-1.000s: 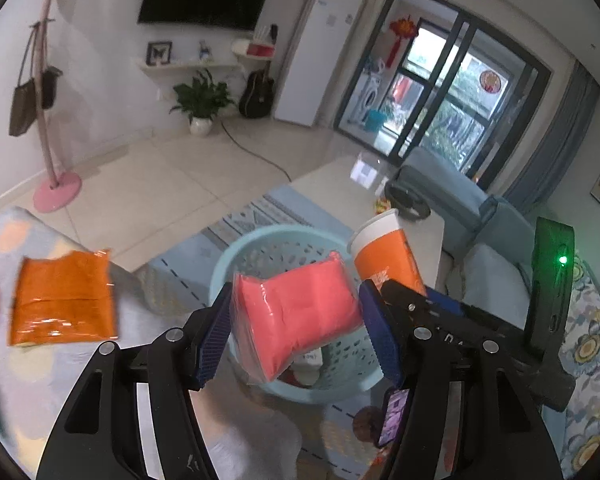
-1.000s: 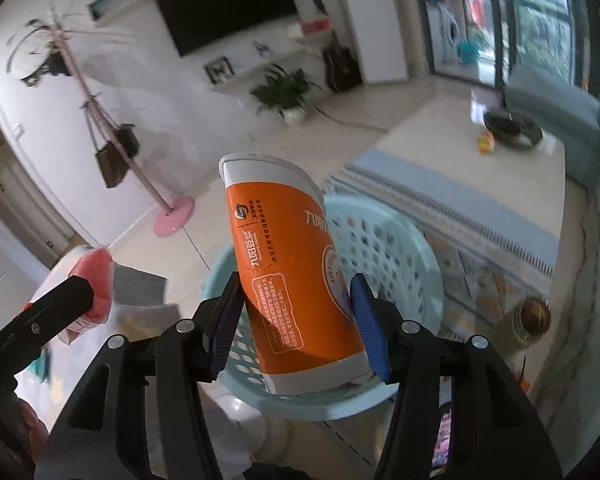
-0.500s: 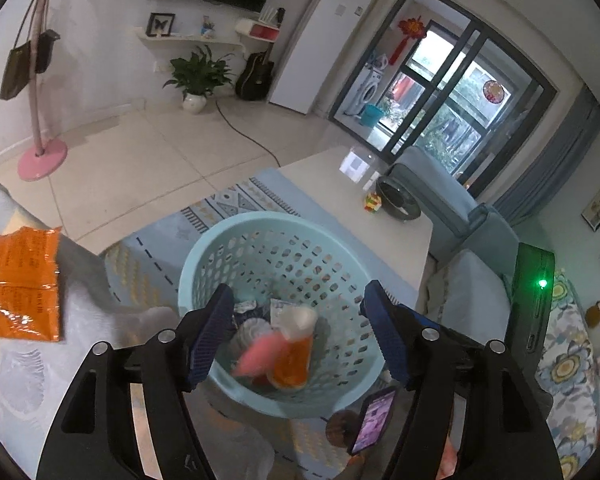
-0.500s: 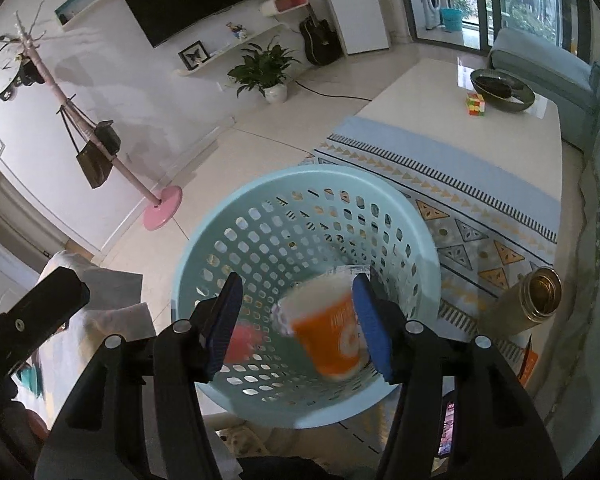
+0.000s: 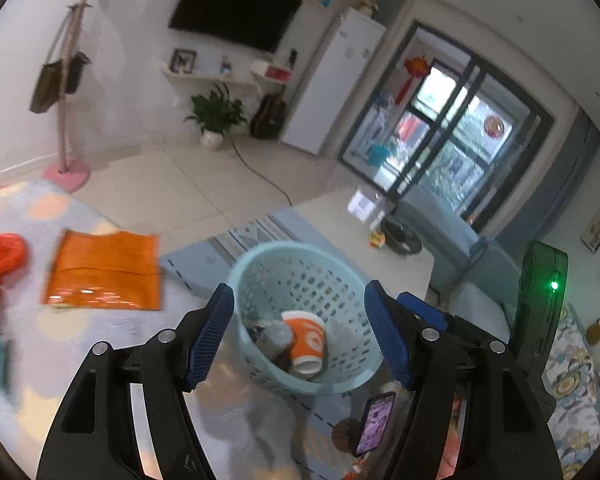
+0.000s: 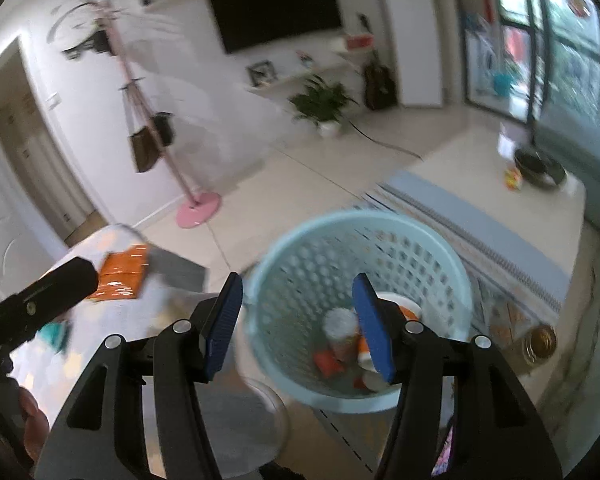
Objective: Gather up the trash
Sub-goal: 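Move both tools back toward the table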
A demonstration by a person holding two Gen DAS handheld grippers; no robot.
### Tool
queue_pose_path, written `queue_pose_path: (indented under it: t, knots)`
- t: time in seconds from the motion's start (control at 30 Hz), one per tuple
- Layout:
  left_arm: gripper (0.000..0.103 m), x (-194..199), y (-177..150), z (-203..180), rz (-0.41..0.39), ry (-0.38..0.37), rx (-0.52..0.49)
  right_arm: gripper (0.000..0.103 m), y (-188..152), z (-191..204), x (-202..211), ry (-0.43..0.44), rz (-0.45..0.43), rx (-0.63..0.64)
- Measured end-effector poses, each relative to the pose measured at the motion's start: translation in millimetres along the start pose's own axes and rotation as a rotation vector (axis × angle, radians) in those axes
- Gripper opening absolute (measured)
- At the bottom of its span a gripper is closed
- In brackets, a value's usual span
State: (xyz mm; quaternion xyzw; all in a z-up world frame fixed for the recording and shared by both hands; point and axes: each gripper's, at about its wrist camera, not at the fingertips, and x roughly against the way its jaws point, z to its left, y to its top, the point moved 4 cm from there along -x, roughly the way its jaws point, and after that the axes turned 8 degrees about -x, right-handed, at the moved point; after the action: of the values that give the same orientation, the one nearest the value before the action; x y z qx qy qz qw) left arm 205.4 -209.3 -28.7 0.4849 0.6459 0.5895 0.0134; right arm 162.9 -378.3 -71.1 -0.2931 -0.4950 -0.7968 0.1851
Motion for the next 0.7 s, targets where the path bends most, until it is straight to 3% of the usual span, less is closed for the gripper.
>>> queue_pose_path:
  t: [0.13, 0.33, 0.43, 0.5, 0.7]
  knots:
    - [0.067, 51, 5, 19, -0.076, 0.059, 0.011, 0.054, -2, 45, 18, 0.062, -0.03, 0.102]
    - [0.084, 116, 10, 62, -0.153, 0.228, 0.024, 0.057, -12, 111, 21, 0.135, -0.021, 0.22]
    - [0.085, 134, 8, 95, -0.138, 0.342, 0.043, 0.068, -18, 139, 10, 0.16, 0.015, 0.251]
    - [0.089, 138, 6, 123, -0.119, 0.415, 0.08, 0.068, -20, 153, -4, 0.167, 0.046, 0.263]
    - [0.09, 122, -1, 191, -0.033, 0.494, 0.177, 0.068, -27, 179, -54, 0.139, 0.128, 0.286]
